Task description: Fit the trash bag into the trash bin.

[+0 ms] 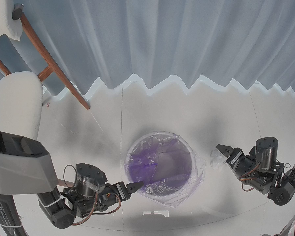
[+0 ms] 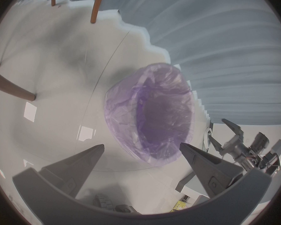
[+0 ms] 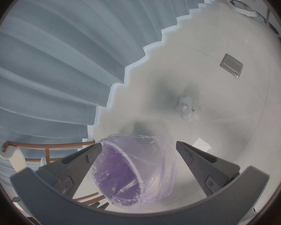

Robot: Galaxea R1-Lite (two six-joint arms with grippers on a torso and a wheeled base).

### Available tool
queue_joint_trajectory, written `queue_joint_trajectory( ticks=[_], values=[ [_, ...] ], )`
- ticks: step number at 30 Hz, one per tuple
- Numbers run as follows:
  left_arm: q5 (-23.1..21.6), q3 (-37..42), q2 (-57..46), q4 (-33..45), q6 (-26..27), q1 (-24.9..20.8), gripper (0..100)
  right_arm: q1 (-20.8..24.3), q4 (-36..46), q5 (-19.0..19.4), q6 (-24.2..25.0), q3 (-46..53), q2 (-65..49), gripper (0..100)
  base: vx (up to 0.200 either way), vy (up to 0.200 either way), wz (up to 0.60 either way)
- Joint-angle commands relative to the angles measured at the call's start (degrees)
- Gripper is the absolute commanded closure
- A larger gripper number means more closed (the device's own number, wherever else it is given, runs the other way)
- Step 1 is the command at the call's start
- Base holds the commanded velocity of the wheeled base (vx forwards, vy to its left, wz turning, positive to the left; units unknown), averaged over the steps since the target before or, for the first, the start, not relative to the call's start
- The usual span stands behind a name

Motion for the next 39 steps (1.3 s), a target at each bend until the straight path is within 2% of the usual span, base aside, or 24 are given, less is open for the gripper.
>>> queue_joint_trajectory(
  ticks=[1, 3, 5, 10, 20, 21, 33, 36, 39],
  values=[
    [0.88, -8.73, 3.73, 7.46, -0.63, -0.01, 0, -0.76, -4.61, -1.42, 0.11, 6.33, -1.65, 0, 0.000, 0.000, 0.00],
    [1.41, -10.84, 4.26, 9.66, -0.63, 0.08, 0, -0.76, -5.32, -1.68, 0.11, 6.77, -1.56, 0, 0.000, 0.000, 0.00],
    [2.47, -16.29, 5.49, 15.19, -0.72, 0.08, 0, -0.85, -5.67, -1.86, 0.11, 7.30, -1.48, 0, 0.000, 0.000, 0.00],
    [3.52, -22.35, 9.01, 19.76, -0.63, 0.17, 0, -0.76, -5.67, -2.30, 0.20, 7.30, -1.21, 0, 0.000, 0.000, 0.00],
    [5.45, -24.72, 11.73, 22.49, -0.11, 0.87, 0, -0.24, -5.76, -2.38, 0.29, 8.53, -1.30, 0, 0.000, 0.000, 0.00],
    [5.45, -25.25, 12.87, 22.40, 0.07, 1.05, 100, -0.24, -5.76, -2.38, 0.20, 8.97, -1.48, 0, 0.000, 0.000, 0.00],
    [7.21, -25.34, 12.26, 22.05, 0.16, 1.40, 100, -0.33, -6.11, -2.56, 0.11, 11.60, -1.83, 0, 0.000, 0.000, 0.00],
    [8.62, -23.58, 6.55, 21.70, 3.50, 2.19, 100, -0.59, -9.54, -2.47, 0.11, 13.62, -1.65, 0, 0.000, 0.000, 0.00],
    [8.18, -19.98, 1.54, 21.52, 7.19, 2.98, 100, -0.33, -12.00, -2.38, 0.20, 15.12, -1.65, 0, 0.000, 0.000, 0.00]
  ],
)
